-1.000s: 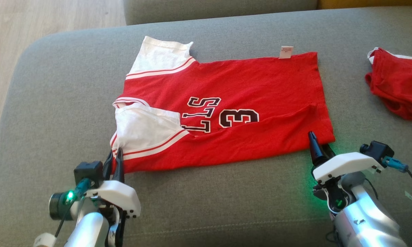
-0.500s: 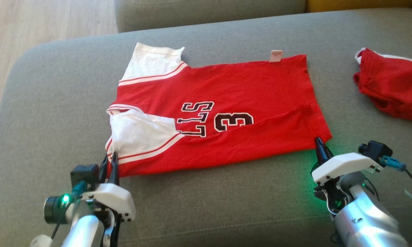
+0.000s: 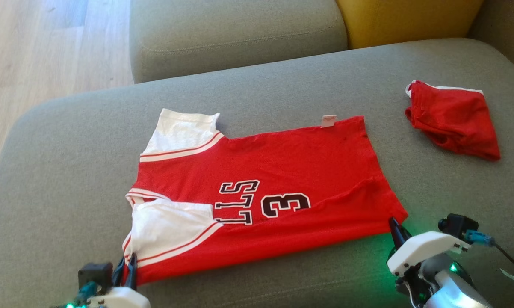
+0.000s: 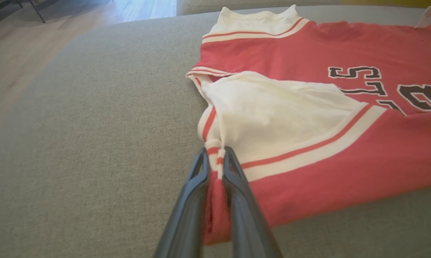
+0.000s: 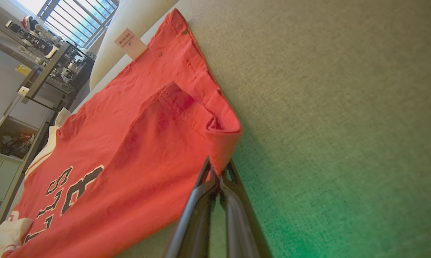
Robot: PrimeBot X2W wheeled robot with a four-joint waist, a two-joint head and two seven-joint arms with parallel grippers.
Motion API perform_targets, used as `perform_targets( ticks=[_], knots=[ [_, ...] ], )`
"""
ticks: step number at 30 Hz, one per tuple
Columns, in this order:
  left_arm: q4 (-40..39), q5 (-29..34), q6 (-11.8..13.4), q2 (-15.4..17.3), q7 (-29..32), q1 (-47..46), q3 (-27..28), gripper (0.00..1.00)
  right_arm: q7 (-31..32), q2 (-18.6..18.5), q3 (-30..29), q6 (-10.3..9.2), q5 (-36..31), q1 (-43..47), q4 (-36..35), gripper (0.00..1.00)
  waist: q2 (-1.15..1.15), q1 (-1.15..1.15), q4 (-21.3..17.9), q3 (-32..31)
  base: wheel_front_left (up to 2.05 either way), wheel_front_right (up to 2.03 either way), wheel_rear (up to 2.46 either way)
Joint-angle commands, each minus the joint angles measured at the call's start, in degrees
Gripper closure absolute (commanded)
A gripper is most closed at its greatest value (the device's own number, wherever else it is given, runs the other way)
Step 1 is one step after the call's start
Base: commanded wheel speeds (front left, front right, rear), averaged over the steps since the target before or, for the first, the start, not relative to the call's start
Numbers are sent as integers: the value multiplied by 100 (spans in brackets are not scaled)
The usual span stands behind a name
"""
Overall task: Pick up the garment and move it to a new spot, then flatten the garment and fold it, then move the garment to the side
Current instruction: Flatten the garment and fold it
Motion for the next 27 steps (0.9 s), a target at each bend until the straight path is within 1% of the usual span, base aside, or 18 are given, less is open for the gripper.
perform_targets(
  ticks=[1, 5, 6, 7, 8, 9, 10, 14, 17, 20, 21, 24, 27],
  knots=[
    [-202, -37, 81, 216, -8, -113, 259, 100, -67, -54, 63, -3, -79, -11, -81, 100, 0, 1, -10, -9, 0, 0, 0],
    [-364, -49, 135, 231, 83, 15, 228, 100, -76, 10, 16, -3, -204, 68, -79, 100, 0, 1, -19, 3, 0, 0, 0],
    [-389, -53, 145, 224, 111, 33, 213, 98, -78, 21, 5, -3, -241, 80, -79, 100, 0, 1, -20, 4, 0, 0, 0],
    [-411, -54, 156, 218, 133, 47, 199, 77, -81, 30, -19, -3, -268, 84, -81, 100, 0, 1, -22, 5, 0, 0, 0],
    [-428, -55, 167, 212, 154, 58, 185, 52, -84, 39, -65, -3, -277, 86, -87, 100, 0, 1, -24, 3, 0, 0, 0],
    [-443, -56, 178, 206, 174, 67, 174, 5, -89, 46, -103, -3, -302, 84, -100, 62, 0, 1, -26, 4, 0, 0, 0],
    [-457, -57, 187, 201, 191, 70, 163, 0, -94, 53, -156, -3, -316, 80, -120, 0, 0, 1, -26, 2, 0, 0, 0],
    [-555, -64, 259, 190, 123, 47, 189, 0, -107, 73, -315, -3, -436, 36, -272, 0, 0, 1, -12, -13, 0, 0, 0],
    [-749, -94, 341, 193, -39, -15, 301, 0, -115, 81, -446, -3, -524, 5, -652, 0, 0, 1, 4, -23, 0, 0, 0],
    [-1099, -76, 400, 204, -265, -129, 437, 0, -119, -3, -533, -3, -893, 65, -1518, 0, 0, 1, 1, -11, 0, 0, 0],
    [-1099, -76, 400, 204, -265, -129, 437, 0, -119, -3, -533, -3, -893, 65, -1518, 0, 0, 1, 1, -11, 0, 0, 0],
    [-1411, -34, 444, 205, -377, -247, 550, 0, -120, -97, -698, -3, -1574, 266, -2457, 0, 0, 1, -17, 34, 0, 0, 0],
    [-1603, 34, 417, 267, -415, -401, 595, 0, -120, -5, -830, -3, -2023, 445, -3221, 0, 0, 1, -83, 120, 0, 0, 0]
  ],
)
